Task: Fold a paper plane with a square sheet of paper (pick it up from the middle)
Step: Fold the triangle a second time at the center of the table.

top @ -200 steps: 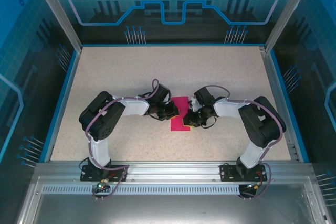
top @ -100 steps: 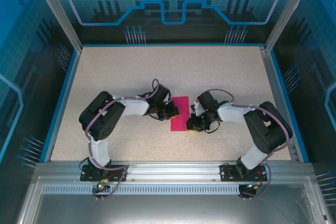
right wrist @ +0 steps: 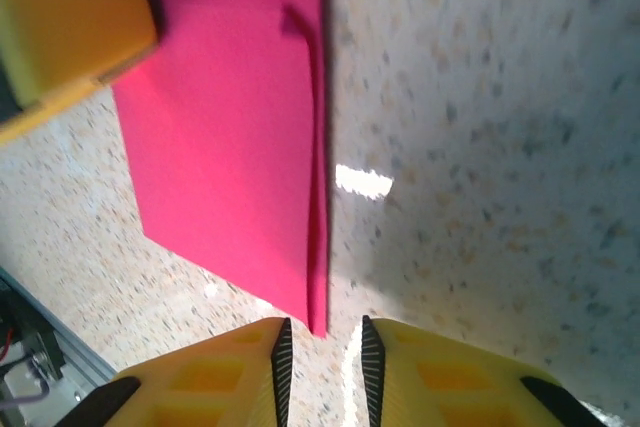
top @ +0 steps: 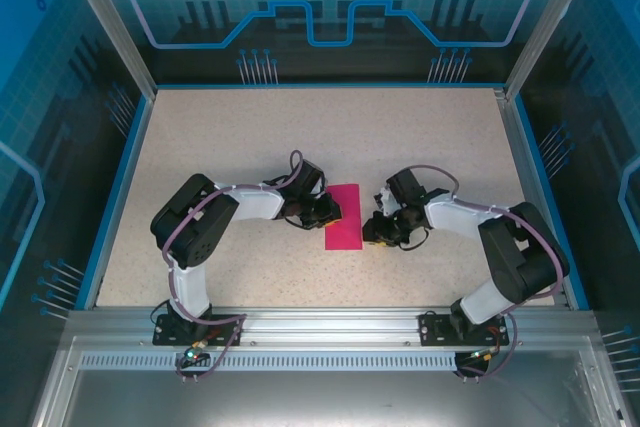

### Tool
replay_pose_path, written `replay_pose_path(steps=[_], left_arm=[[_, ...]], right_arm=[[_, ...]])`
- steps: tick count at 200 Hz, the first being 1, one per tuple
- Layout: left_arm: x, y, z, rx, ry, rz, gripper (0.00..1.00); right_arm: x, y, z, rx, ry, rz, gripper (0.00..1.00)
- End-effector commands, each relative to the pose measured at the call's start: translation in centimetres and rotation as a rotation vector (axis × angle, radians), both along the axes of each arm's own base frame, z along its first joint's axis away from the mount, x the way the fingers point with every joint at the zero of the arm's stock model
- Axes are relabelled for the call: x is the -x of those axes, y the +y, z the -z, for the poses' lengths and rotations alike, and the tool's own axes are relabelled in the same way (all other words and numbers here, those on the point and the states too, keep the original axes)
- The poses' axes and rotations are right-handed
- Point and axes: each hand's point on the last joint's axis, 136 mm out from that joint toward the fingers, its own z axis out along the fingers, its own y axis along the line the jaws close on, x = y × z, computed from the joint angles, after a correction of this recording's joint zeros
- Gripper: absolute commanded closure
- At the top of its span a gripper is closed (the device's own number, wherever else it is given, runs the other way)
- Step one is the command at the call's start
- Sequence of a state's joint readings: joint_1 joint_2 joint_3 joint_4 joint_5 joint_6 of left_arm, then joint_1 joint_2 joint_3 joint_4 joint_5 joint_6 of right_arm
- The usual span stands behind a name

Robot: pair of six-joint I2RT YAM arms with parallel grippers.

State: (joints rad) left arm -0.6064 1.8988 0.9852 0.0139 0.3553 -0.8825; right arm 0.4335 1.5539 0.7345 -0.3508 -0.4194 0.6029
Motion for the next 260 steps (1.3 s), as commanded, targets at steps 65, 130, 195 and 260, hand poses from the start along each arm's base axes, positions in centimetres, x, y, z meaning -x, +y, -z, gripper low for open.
replay_pose_path(steps=[65, 130, 195, 260], left_arm=[[0.1, -0.5, -2.5, 0.010, -0.022, 0.049, 0.79], [0.4, -0.2, -2.0, -0.010, -0.008, 0.055, 0.79], [0.6, 0.1, -0.3, -0.038, 0.031, 0.048, 0.80], [1.0, 0.7, 0.0, -0.067, 0.037, 0.046, 0.80]], right_arm=[[-3.5, 1.2, -0.3, -0.029, -0.017, 0.039, 0.64], [-4.1, 1.8, 0.2, -0.048, -0.003, 0.027, 0.64], [-4.0, 2.2, 0.9, -0.067, 0.017, 0.018, 0.63], [-4.1, 2.9, 0.5, -0.117, 0.019, 0.019, 0.65]])
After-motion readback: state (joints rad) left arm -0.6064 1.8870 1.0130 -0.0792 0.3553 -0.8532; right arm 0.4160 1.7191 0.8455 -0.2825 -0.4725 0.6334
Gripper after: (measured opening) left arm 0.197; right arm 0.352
